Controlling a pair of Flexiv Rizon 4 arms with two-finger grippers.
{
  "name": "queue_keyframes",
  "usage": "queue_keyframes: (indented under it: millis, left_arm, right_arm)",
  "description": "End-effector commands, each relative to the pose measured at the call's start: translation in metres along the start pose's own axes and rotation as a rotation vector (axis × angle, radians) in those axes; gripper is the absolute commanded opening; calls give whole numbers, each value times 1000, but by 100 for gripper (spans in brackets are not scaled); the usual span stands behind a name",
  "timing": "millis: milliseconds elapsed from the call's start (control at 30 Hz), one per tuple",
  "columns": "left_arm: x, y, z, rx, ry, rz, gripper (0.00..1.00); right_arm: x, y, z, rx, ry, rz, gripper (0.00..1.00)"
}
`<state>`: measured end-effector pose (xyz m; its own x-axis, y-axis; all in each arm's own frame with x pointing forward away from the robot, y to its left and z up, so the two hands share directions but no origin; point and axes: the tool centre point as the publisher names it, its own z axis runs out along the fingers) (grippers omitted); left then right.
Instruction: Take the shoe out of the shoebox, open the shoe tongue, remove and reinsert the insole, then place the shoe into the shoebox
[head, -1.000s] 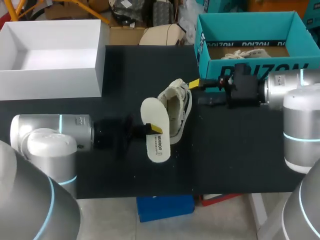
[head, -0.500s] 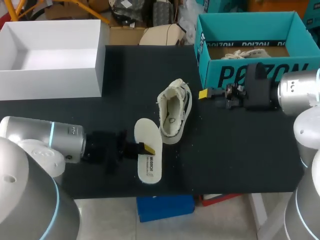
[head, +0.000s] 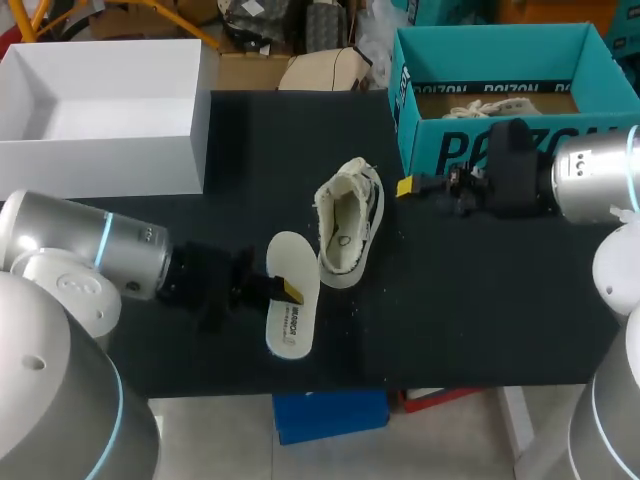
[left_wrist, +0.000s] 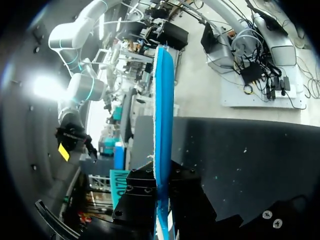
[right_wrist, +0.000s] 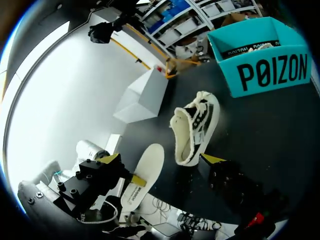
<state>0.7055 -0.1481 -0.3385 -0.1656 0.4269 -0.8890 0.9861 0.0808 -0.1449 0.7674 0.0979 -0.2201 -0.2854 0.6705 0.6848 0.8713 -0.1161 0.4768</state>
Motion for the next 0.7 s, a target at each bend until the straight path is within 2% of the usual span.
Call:
queue_keyframes:
  millis: [33, 100, 200, 333, 433, 700]
  left_arm:
    - [4, 1, -1, 135, -15, -53, 0]
    - [5, 2, -2, 237, -48, -83, 0]
    - [6, 2, -4, 308, -46, -103, 0]
    - [7, 5, -5, 334, -36, -120, 0]
    - [7, 5, -4, 329, 18, -135, 0]
    - [7, 5, -4, 329, 18, -135, 0]
  right_arm:
    - [3, -8, -5, -28, -100, -120, 100]
    - [2, -12, -8, -63, -127, -170, 100]
    - [1, -21, -14, -99, -175, -242, 100]
    - [1, -32, -21, -152, -202, -330, 100]
    - [1, -32, -21, -152, -202, -330, 100]
    - [1, -32, -21, -152, -202, -330, 100]
